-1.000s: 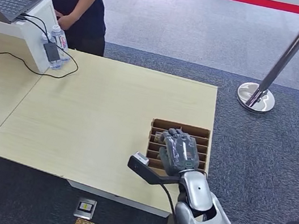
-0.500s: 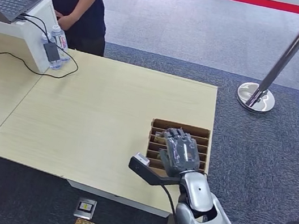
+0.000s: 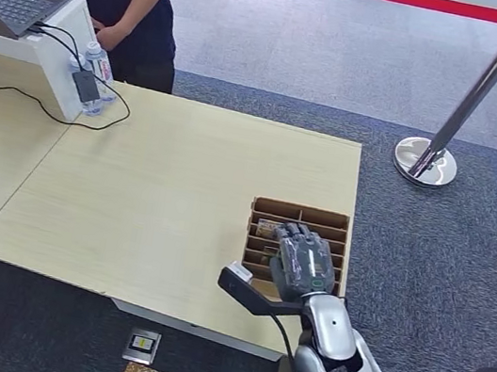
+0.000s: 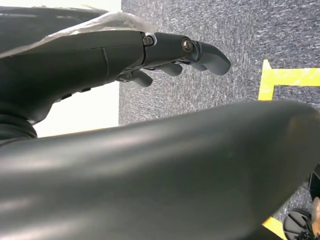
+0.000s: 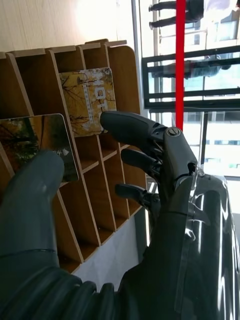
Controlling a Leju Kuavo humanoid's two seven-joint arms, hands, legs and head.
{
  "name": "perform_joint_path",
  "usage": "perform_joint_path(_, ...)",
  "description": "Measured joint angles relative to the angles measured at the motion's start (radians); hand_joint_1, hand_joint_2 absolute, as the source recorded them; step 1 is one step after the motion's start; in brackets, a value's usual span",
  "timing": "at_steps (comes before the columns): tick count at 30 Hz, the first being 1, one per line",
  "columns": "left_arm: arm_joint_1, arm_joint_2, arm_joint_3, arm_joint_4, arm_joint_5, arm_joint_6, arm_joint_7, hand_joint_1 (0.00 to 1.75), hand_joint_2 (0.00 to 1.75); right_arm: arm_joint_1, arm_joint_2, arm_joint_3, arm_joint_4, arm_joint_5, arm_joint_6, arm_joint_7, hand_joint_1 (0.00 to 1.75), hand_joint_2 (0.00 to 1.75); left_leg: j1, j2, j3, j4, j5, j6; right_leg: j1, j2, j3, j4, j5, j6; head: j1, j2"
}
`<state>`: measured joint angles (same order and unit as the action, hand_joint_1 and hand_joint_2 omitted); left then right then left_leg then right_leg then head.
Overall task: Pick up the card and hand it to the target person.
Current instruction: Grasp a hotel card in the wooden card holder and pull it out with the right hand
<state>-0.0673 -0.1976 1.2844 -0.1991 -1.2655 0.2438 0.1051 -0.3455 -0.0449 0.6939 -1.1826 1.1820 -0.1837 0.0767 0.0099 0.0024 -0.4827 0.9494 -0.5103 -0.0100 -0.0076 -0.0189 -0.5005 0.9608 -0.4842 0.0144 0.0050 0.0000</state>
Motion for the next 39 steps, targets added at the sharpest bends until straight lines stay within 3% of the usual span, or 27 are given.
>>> perform_joint_path(23, 0.000, 0.000, 0.000, 0.000, -0.011, -0.003, 0.004, 0.00, 0.00, 0.018, -0.013, -0.002, 0.009, 0.003, 0.001, 0.007, 0.81, 1.75, 0.000, 0.000, 0.000, 0.000, 0.000, 0.000, 0.000, 0.000, 0.000, 0.000, 0.000, 0.000, 0.000, 0.000)
perform_joint_path(39, 0.001, 0.000, 0.000, 0.000, 0.000, -0.004, 0.009, 0.00, 0.00, -0.025, 0.000, -0.002, 0.068, -0.007, -0.001, -0.012, 0.80, 1.75, 0.000, 0.000, 0.000, 0.000, 0.000, 0.000, 0.000, 0.000, 0.000, 0.000, 0.000, 0.000, 0.000, 0.000)
